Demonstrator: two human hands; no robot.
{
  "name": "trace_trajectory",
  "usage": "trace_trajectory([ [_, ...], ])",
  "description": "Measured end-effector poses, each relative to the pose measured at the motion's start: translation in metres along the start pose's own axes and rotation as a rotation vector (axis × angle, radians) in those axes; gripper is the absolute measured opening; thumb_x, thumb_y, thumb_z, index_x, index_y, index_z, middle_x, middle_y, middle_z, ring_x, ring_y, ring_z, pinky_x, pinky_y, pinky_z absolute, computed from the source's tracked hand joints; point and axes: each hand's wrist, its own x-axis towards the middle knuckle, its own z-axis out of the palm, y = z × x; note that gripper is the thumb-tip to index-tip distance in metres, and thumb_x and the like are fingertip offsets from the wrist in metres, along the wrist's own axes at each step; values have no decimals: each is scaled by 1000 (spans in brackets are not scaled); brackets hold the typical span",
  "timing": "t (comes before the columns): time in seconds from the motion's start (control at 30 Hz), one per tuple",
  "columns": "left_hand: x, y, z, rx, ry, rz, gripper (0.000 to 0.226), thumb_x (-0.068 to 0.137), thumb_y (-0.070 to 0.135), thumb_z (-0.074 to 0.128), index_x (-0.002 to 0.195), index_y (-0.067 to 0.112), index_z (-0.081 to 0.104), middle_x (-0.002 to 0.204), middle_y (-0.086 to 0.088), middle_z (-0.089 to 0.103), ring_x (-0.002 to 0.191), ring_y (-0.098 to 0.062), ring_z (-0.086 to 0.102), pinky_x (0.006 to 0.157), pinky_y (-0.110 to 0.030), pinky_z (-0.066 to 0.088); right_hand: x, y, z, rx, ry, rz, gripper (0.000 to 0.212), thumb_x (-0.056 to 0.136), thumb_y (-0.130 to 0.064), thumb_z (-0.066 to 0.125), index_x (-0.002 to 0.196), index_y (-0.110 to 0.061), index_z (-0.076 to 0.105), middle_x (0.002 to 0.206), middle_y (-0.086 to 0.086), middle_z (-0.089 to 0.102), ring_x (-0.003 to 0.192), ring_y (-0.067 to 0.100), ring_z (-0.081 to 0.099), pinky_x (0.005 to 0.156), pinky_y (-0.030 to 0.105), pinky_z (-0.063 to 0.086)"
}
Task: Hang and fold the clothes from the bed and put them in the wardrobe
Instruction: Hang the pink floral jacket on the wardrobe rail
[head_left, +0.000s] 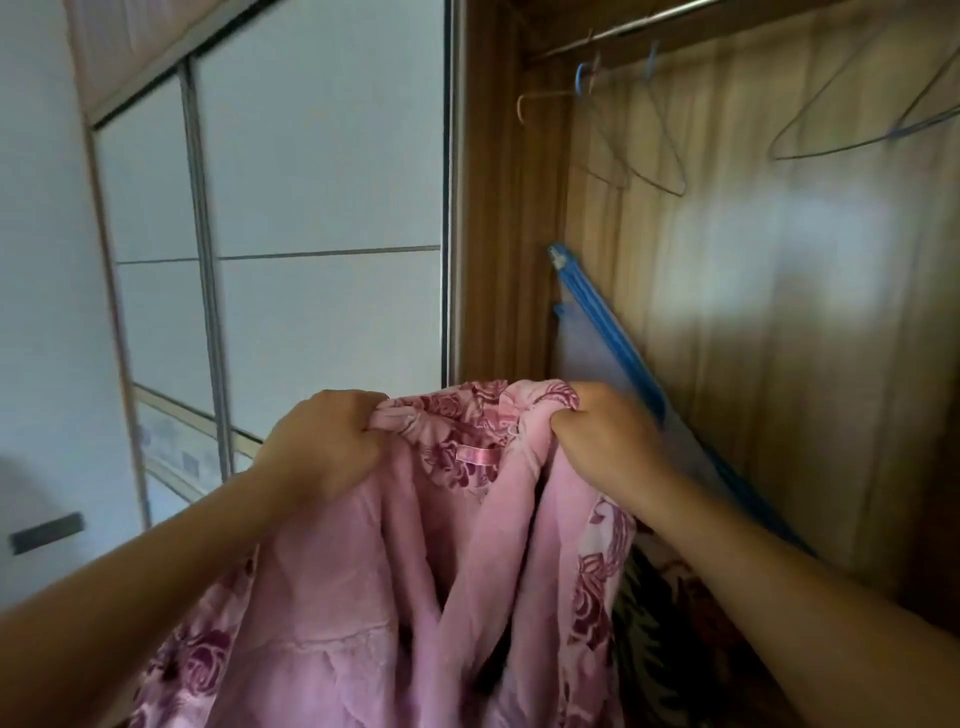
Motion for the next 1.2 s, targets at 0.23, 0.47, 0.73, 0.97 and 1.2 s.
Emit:
trace_trajectory([
  [0.23,48,92,38,-185,-24,163,36,79,40,40,97,31,70,98,-1,74,92,-29,66,78,-34,51,-13,57,-96,-49,169,203,33,65,-24,41,79,-6,66,81,10,69,79,31,63,72,37,53],
  [0.47,121,150,48,-209,-47,226,42,82,38,39,104,22,71,109,-13,72,102,-38,64,82,-40,53,8,101,-170,-197,235,344,24,80,-23,44,86,-18,67,95,6,65,87,28,58,77,32,43],
  [0.73,221,194,59,-89,46,223,31,90,36,47,110,22,66,114,-15,66,103,-40,63,84,-42,52,72,132,-218,-426,333,349,20,90,-9,47,72,-16,52,90,13,62,84,32,58,73,33,44],
  [0.97,311,197,62,4,153,198,19,86,20,54,103,19,64,110,-14,64,100,-39,61,72,-36,42,167,145,-230,-518,396,262,13,86,-8,52,78,-11,61,81,8,61,77,31,57,69,30,38],
  [1.2,377,182,86,-46,281,112,28,90,9,54,116,13,61,117,-16,51,109,-43,56,79,-44,46,253,168,-224,-588,558,165,20,86,-1,50,95,-11,65,96,14,67,93,38,64,71,30,41],
])
